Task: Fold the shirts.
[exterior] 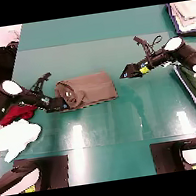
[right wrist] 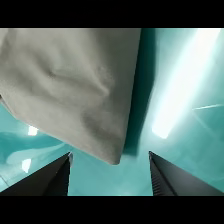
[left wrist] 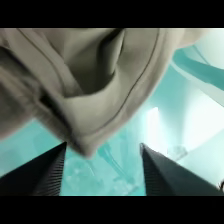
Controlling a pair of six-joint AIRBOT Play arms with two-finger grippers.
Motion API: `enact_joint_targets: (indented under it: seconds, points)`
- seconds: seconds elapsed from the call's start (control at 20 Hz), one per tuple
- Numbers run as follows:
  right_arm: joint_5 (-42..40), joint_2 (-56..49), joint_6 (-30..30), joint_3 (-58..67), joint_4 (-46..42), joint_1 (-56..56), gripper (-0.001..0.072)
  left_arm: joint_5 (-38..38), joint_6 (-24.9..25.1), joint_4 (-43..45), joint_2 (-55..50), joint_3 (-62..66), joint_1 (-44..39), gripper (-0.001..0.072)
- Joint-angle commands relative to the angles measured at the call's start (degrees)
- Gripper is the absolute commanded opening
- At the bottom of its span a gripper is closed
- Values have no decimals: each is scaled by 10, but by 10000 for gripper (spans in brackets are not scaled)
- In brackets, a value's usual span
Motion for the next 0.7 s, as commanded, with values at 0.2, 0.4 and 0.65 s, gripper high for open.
enact_joint_targets:
  seconds: [0.2,0.4,0.65]
  points:
    - [15,2,0,0,3,-1,549,-28,-2,143,19,10,-21,22]
    - [10,3,0,0,3,-1,549,-105,-13,238,39,22,-21,28]
    - [23,2,1,0,3,-1,663,-90,-62,259,40,61,-21,609]
